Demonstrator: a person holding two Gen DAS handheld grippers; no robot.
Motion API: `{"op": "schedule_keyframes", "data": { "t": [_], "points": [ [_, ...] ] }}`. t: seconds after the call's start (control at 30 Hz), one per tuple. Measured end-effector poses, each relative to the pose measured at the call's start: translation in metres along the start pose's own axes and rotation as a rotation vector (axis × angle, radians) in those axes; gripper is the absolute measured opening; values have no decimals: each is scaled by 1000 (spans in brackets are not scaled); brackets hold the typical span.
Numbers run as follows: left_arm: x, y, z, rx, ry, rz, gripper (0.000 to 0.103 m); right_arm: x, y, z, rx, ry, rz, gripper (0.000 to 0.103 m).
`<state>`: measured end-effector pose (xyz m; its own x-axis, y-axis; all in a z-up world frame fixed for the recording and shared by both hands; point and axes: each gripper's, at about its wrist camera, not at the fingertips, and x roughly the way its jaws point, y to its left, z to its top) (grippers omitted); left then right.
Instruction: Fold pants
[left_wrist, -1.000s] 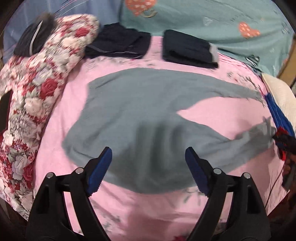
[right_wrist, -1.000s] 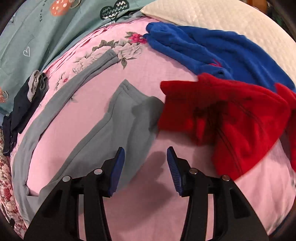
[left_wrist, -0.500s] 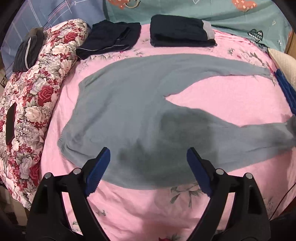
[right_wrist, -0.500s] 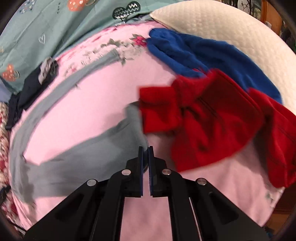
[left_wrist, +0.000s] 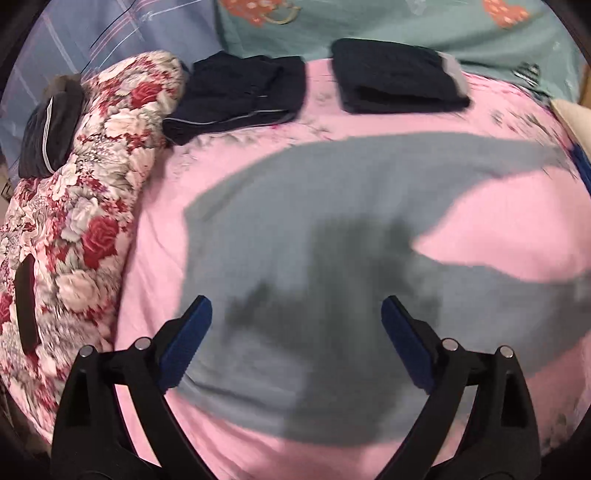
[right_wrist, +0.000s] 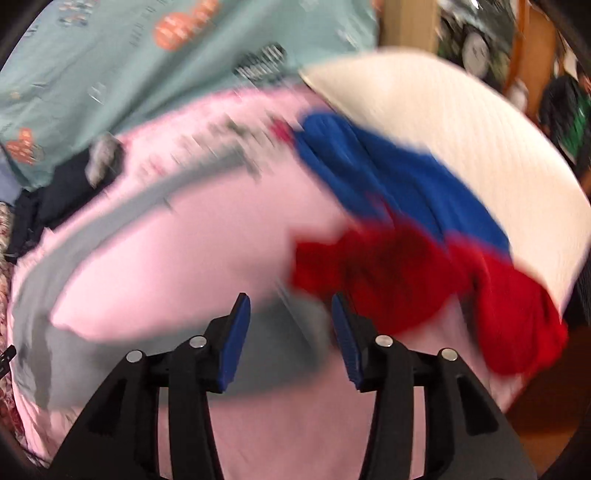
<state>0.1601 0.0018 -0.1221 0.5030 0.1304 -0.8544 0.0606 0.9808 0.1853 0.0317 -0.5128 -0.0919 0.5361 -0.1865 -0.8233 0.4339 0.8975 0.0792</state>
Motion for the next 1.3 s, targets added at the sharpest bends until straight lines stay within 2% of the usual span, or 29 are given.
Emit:
{"op": "schedule_keyframes", "data": {
  "t": [0.13,0.2,0.27,0.3,0.37,0.43,0.5,0.6,0.67,0.73,0.8,0.83,0.87,0.93,1.0,1.13,1.2,1.23,1.27,1.3],
  "points": [
    [5,16,40,-102,-41,-42,94,49,28,66,-66,-66,64,48],
    [4,6,52,-147,-43,-73,94,94,33,98,-37,2,122,47],
    [7,-11,57,-179,-25,-111,94,138,30,125,49,74,185,45],
    [8,-18,58,-187,-17,-127,94,152,31,134,61,77,175,43],
    [7,-37,53,-178,10,-145,94,172,41,146,16,77,161,39],
    [7,-55,45,-141,48,-171,94,187,51,151,-14,84,99,36],
    [9,-69,41,-85,74,-177,94,197,41,156,43,66,56,36],
    [12,-83,35,-45,93,-184,94,217,32,167,90,90,141,36],
    [17,-88,36,-44,116,-202,94,227,38,171,40,104,148,36],
    [19,-91,35,-41,121,-199,94,238,44,172,-14,129,121,36],
    [21,-93,37,-45,128,-192,94,242,45,176,-17,114,122,36],
    [20,-93,39,-51,127,-201,94,242,46,178,-20,104,121,18],
    [18,-93,41,-54,123,-203,94,241,46,179,-23,99,131,15],
    [15,-92,44,-56,108,-190,94,230,49,184,-31,78,151,13],
    [15,-93,46,-62,114,-187,94,209,50,192,-38,42,206,12],
    [11,-97,49,-49,103,-184,94,137,41,212,-30,-93,366,12],
    [10,-100,48,-44,98,-184,94,111,31,207,-41,-115,426,12],
    [10,-101,47,-43,99,-187,94,107,26,202,-53,-97,439,12],
    [10,-101,46,-43,102,-189,94,109,19,191,-71,-41,437,12],
    [11,-103,44,-40,108,-187,94,116,13,179,-86,16,401,12]
  ]
}}
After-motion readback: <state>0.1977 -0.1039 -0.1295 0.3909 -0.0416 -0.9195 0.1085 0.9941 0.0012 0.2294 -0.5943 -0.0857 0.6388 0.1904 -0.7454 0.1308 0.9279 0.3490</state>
